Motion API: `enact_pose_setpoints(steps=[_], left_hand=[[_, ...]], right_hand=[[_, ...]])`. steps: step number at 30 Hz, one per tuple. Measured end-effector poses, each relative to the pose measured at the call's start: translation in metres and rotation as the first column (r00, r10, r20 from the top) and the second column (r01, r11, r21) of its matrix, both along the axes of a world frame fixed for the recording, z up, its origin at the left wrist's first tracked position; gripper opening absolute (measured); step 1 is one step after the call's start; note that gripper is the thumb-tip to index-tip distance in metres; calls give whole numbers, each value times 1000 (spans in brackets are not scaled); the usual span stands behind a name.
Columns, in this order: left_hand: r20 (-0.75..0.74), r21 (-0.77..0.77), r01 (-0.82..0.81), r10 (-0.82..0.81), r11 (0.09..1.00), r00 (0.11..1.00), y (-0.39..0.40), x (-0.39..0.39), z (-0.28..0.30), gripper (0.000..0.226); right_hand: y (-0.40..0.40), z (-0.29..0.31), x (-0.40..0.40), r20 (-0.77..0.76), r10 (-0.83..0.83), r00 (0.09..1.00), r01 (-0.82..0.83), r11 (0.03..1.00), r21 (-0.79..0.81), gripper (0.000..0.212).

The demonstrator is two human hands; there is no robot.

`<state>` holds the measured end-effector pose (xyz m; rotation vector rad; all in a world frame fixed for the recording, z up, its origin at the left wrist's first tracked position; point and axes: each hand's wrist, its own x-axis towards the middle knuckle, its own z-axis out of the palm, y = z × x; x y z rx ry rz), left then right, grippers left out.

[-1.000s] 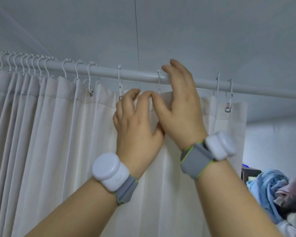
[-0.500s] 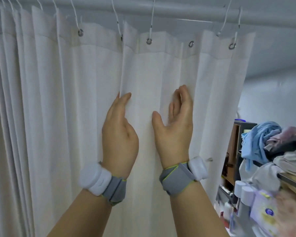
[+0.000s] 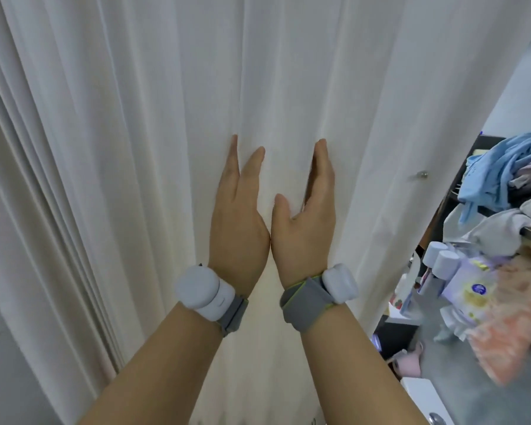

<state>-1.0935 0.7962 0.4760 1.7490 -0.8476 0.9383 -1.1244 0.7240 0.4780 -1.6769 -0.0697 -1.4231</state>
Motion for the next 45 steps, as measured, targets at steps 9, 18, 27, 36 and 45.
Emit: enact_pose_setpoints(steps=[9, 18, 27, 36, 45], left_hand=[[-31, 14, -14, 15, 1000, 999, 2, 6, -11, 61], [-17, 10, -14, 14, 1000, 1000, 0, 9, -10, 61], [-28, 13, -19, 20, 1000, 999, 0, 8, -10, 59], [236, -26, 24, -18, 999, 972, -6, 9, 100, 49], [463, -33, -55, 64, 998, 884, -18, -1, 203, 48]], right_hand=[[4, -18, 7, -52, 16, 999, -15, 1000, 23, 67], [3, -17, 9, -53, 5, 999, -3, 1000, 29, 66], [5, -15, 8, -69, 7, 998, -4, 999, 50, 66], [-11, 87, -2, 85, 35, 996, -24, 991, -131, 63], [-34, 194, -25, 68, 39, 997, -13, 939, -344, 55]])
